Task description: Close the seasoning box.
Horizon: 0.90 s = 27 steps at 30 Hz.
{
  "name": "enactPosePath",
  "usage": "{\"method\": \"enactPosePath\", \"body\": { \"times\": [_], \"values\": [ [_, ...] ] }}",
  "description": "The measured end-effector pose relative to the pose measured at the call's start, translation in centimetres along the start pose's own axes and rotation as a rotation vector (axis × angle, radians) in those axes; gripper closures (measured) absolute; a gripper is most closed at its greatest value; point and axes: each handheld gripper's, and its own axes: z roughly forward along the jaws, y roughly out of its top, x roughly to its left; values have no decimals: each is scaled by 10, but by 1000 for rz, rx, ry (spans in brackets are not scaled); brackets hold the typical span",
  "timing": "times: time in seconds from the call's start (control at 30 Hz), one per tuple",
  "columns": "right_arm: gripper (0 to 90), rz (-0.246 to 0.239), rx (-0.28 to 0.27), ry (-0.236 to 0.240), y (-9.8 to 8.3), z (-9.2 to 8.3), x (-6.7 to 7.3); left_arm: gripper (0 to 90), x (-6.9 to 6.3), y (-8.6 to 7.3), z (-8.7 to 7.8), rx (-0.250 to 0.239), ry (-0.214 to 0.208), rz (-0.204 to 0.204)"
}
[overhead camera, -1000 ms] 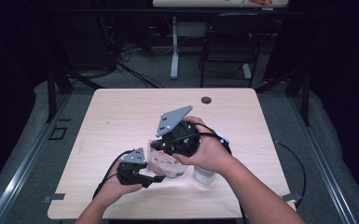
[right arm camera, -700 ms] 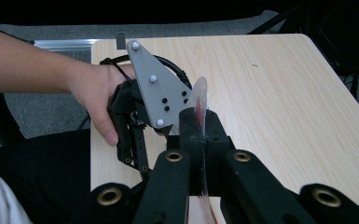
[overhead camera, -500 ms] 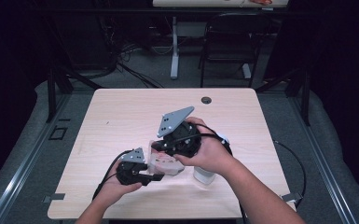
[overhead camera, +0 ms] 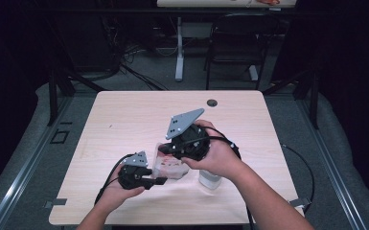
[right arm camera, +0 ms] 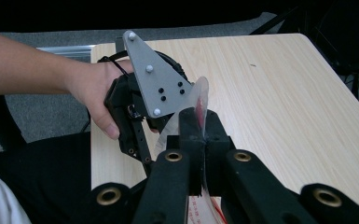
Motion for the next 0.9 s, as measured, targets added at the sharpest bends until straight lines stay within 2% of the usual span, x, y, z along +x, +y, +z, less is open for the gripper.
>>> {"method": "enactPosePath", "body": {
  "times": [0.37,0.73,0.9],
  "values": [
    [879,-1,14,-8,1,-4,-1,735,0,3,-8,20,4,12],
    [859,-8,43,-48,-2,-10,0,746,-1,5,-11,46,13,17],
    [832,8,43,-61,-6,-11,-2,750,-1,5,-12,55,20,12]
  ]
}}
